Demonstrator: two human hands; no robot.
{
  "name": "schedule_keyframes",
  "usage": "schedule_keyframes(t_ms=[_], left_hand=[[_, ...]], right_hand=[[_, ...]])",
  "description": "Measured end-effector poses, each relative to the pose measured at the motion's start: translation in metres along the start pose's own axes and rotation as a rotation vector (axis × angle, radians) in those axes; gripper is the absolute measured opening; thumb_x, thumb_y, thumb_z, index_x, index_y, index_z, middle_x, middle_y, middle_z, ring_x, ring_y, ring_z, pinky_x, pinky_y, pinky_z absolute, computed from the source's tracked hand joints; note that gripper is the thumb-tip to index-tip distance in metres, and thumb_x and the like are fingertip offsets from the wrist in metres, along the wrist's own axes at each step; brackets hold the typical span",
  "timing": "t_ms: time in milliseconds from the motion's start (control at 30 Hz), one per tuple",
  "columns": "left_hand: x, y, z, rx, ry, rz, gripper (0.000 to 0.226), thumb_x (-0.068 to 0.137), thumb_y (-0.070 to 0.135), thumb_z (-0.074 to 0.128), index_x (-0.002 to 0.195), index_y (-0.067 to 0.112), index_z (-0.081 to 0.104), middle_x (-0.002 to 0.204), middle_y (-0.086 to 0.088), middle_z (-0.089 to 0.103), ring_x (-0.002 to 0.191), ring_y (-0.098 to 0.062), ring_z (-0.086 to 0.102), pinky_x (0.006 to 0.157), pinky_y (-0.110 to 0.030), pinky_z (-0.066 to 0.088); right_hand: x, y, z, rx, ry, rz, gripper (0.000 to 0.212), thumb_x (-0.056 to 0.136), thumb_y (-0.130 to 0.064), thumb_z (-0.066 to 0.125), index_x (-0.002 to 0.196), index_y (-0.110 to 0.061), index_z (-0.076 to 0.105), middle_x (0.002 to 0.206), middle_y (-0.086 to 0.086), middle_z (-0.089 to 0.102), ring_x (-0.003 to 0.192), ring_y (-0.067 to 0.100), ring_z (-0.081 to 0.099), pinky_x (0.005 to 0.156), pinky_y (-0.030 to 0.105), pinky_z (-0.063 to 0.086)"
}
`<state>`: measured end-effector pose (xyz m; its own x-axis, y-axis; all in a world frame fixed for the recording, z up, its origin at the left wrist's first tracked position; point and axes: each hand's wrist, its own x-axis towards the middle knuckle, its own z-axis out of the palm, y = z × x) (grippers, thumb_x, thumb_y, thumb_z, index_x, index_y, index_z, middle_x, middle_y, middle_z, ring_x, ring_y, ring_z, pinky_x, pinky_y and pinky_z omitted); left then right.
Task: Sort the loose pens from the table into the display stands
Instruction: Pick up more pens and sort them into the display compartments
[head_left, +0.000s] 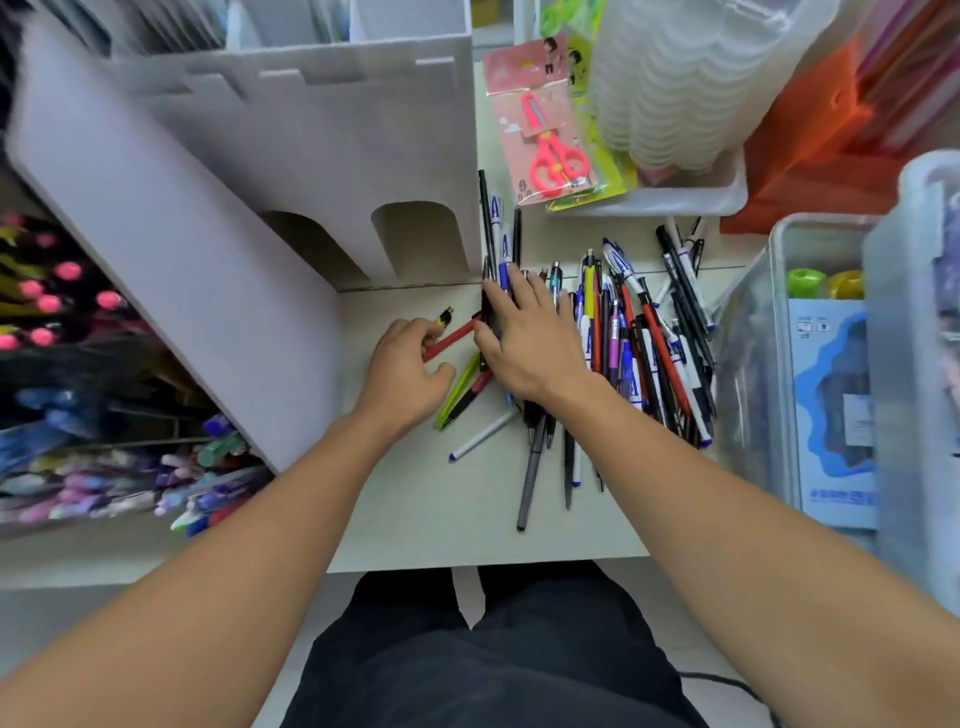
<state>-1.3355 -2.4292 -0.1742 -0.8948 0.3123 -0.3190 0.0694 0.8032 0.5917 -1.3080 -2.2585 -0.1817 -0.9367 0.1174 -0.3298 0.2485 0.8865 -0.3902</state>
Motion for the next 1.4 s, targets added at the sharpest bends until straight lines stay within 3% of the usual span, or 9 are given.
schedule_keyframes(t_ms=[133,333,500,700,833,933,1100,1267,1400], left_hand=[[-0.006,-0.003,0.005,0.024,0.006,0.002,0.051,0.078,0.016,0.075,0.127,0.011,0.059,0.122,-0.007,0.051,0.110,-0.023,0.056,0.098,-0.028,0.045],[-0.003,0.000,0.006,0.163,-0.042,-0.100,0.059,0.087,0.037,0.065,0.137,0.010,0.052,0.132,-0.012,0.050,0.120,-0.031,0.050,0.101,-0.038,0.044],[-0.006,0.007,0.010,0.229,-0.132,-0.056,0.059,0.081,0.053,0.068,0.121,0.012,0.054,0.121,-0.012,0.048,0.108,-0.033,0.048,0.089,-0.038,0.043],[-0.016,0.006,0.013,0.264,-0.158,-0.028,0.066,0.081,0.038,0.079,0.133,0.013,0.047,0.128,-0.013,0.044,0.114,-0.036,0.049,0.094,-0.041,0.045],[-0.014,0.011,0.011,0.184,-0.145,-0.128,0.066,0.083,0.047,0.073,0.133,0.012,0.048,0.125,-0.012,0.046,0.111,-0.033,0.053,0.090,-0.041,0.047],[-0.008,0.029,0.015,0.095,-0.146,-0.245,0.074,0.087,0.054,0.062,0.141,0.009,0.040,0.137,-0.014,0.043,0.121,-0.036,0.049,0.099,-0.044,0.045],[0.003,0.053,0.028,0.016,-0.194,-0.271,0.082,0.078,0.044,0.076,0.142,0.011,0.038,0.138,-0.011,0.045,0.121,-0.031,0.053,0.100,-0.041,0.049],[0.014,0.056,0.029,-0.019,-0.198,-0.352,0.085,0.066,0.043,0.086,0.131,0.012,0.040,0.123,-0.009,0.055,0.109,-0.029,0.061,0.090,-0.045,0.057],[0.028,0.073,0.037,0.035,-0.147,-0.432,0.100,0.056,0.059,0.086,0.131,0.009,0.044,0.125,-0.010,0.059,0.111,-0.029,0.062,0.090,-0.043,0.057]], right_hand=[[0.019,-0.002,-0.004,0.019,0.123,-0.005,0.058,0.099,-0.036,0.040,0.155,-0.019,0.032,0.164,0.014,0.023,0.151,0.034,0.016,0.123,0.052,0.015],[0.075,0.000,-0.010,-0.053,-0.068,0.040,0.069,0.102,-0.039,0.035,0.161,-0.020,0.005,0.169,0.013,-0.003,0.155,0.037,-0.004,0.124,0.052,0.007],[0.032,-0.002,0.001,-0.099,0.020,0.006,0.064,0.100,-0.039,0.036,0.158,-0.014,0.021,0.166,0.014,0.018,0.153,0.032,0.014,0.125,0.047,0.011],[-0.026,-0.017,-0.007,0.079,0.019,0.029,0.059,0.105,-0.049,0.037,0.156,-0.021,0.032,0.167,0.012,0.016,0.155,0.032,0.010,0.125,0.048,0.010],[-0.097,-0.006,-0.024,0.218,0.308,0.438,0.061,0.099,-0.044,0.051,0.151,-0.014,0.037,0.151,0.012,0.037,0.135,0.030,0.037,0.103,0.038,0.040],[-0.111,0.009,-0.019,0.275,0.182,0.671,0.067,0.095,-0.040,0.058,0.147,-0.006,0.032,0.144,0.018,0.036,0.126,0.037,0.042,0.092,0.042,0.044],[-0.088,0.006,0.002,0.441,0.158,0.655,0.068,0.095,-0.023,0.066,0.148,-0.006,0.028,0.146,0.020,0.033,0.125,0.042,0.046,0.088,0.039,0.043],[-0.085,0.012,0.003,0.625,0.241,0.629,0.061,0.097,-0.020,0.066,0.149,-0.010,0.037,0.148,0.011,0.037,0.120,0.028,0.055,0.085,0.025,0.040],[-0.106,0.010,0.000,0.464,0.361,0.589,0.050,0.093,-0.020,0.066,0.139,-0.014,0.047,0.136,0.006,0.045,0.117,0.025,0.052,0.081,0.027,0.039]])
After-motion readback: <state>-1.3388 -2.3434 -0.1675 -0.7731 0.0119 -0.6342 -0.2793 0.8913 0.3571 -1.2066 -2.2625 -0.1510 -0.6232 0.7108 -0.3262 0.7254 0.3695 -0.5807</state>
